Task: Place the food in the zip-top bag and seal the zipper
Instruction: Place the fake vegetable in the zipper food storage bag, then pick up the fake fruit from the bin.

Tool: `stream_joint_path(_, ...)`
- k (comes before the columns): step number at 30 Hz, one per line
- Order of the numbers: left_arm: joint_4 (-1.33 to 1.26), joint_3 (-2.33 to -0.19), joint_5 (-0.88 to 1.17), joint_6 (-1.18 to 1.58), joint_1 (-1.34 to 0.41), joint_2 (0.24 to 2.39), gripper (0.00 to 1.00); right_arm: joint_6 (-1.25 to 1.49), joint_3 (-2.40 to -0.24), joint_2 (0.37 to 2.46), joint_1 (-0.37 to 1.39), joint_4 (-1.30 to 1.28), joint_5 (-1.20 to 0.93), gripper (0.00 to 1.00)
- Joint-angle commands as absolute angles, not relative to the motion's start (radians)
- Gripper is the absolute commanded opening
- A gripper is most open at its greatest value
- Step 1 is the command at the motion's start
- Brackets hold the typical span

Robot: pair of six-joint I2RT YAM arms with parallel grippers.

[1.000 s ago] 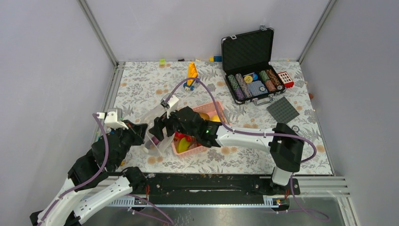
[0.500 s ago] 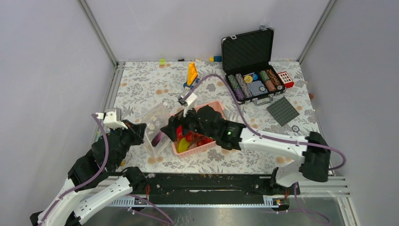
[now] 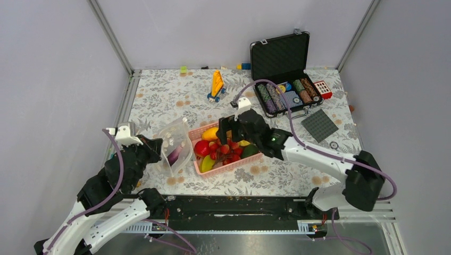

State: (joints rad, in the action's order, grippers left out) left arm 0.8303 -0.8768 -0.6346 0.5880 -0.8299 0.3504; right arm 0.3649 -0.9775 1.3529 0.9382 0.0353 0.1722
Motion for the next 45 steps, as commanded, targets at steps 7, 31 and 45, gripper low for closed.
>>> stream_joint_path(7,0.823,-0.89,-0.66,0.601,-0.814,0.388,0.0,0.372,-1.257,1.693,0.866,-0.075,0.126,1.0)
stream_joint_path(31,0.814,-0.885,-0.606,0.591,-0.762,0.418,0.0,0.34,-1.389,1.977,0.897,0.019,0.055,0.94)
stream_joint_path(45,0.797,-0.878,-0.562,0.587,-0.722,0.423,0.0,0.301,-1.341,1.902,0.943,-0.046,0.159,0.64)
